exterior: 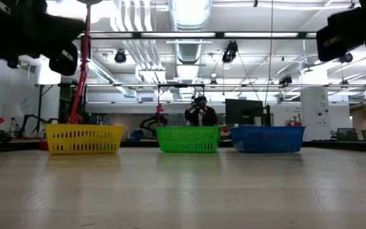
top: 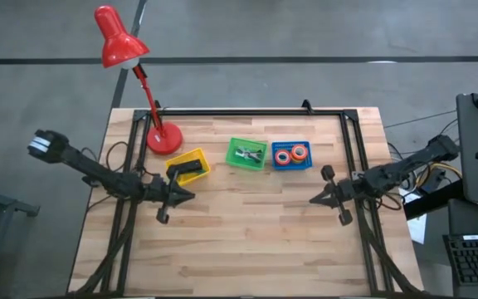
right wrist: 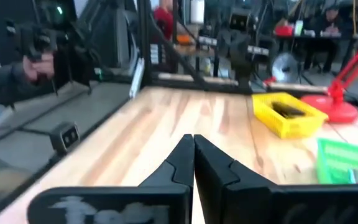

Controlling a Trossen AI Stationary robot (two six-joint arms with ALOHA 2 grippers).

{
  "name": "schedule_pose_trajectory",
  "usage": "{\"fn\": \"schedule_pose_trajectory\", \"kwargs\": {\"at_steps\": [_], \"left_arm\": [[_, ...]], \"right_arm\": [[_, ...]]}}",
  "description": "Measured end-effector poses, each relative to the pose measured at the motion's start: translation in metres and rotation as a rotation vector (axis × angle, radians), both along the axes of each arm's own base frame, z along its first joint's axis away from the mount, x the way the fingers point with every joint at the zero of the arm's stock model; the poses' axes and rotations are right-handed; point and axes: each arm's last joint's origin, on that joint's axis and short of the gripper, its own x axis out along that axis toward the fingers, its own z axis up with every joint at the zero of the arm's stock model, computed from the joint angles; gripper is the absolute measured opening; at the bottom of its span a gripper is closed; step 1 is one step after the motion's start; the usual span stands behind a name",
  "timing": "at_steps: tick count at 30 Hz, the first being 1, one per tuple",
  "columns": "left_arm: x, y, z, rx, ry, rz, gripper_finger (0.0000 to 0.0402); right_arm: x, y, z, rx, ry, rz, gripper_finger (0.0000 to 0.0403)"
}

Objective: Pick and place Stapler, Stapler remover, tape
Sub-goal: Return to Home Position

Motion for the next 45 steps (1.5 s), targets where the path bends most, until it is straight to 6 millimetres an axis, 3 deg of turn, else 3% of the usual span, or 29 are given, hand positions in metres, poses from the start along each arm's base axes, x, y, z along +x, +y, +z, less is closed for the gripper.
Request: {"fn": "schedule_pose_trajectory", "kwargs": {"at_steps": [6,15,19,24,36,45], "left_arm": [[-0.008,0.006,0.000,0.022,0.058,0.043,0.0019],[-0.023,0.012,0.003,0.038,0.068,0.047,0.0023],[-0.028,0.014,0.004,0.046,0.058,0.050,0.0020],[-0.033,0.018,0.003,0.070,0.072,0.111,0.0020],[-0.035,0.021,-0.003,0.082,0.132,0.200,0.0018],[-0.035,0.021,-0.002,0.080,0.129,0.202,0.0023]], "right_arm": [[-0.011,-0.005,0.002,-0.070,0.008,0.009,0.0008],[-0.024,-0.014,-0.011,-0.100,0.075,-0.027,0.0009],[-0.024,-0.015,-0.025,-0.083,0.021,-0.026,0.0009],[-0.021,-0.016,-0.026,-0.108,-0.067,-0.007,0.0009],[-0.020,-0.018,-0.027,-0.179,-0.087,-0.030,0.0009],[-0.019,-0.019,-0.027,-0.005,-0.035,-0.048,0.0009]]}}
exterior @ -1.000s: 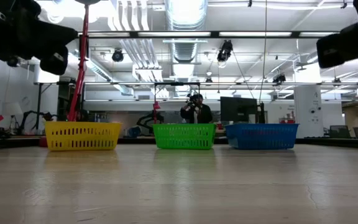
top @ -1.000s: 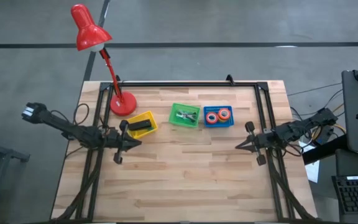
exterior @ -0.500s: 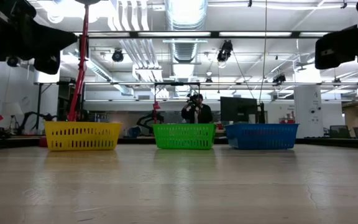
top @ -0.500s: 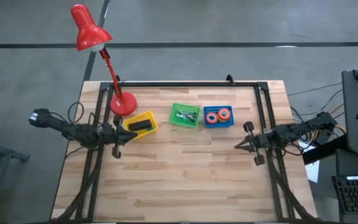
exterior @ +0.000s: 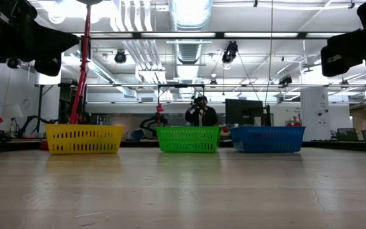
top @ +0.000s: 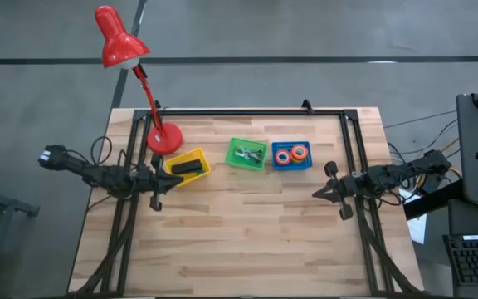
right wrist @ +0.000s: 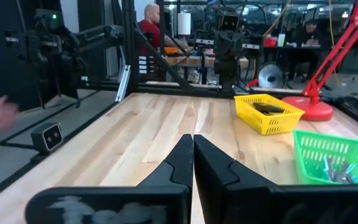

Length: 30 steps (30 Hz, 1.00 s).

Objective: Pick and place Stapler, Stapler remover, tape
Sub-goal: Return to Home Position

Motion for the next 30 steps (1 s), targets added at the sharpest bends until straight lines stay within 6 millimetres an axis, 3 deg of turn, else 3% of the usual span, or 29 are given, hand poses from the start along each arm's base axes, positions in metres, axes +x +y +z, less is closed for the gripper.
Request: {"fn": "schedule_pose_trajectory", "kwargs": {"at_steps": [30], "left_arm": [[0.0000,0.0000,0.0003,0.000,-0.001,0.000,0.0023]], "right_arm": [[0.0002,0.0000,-0.0002,0.022,0.007,-0.001,0.0008]]}}
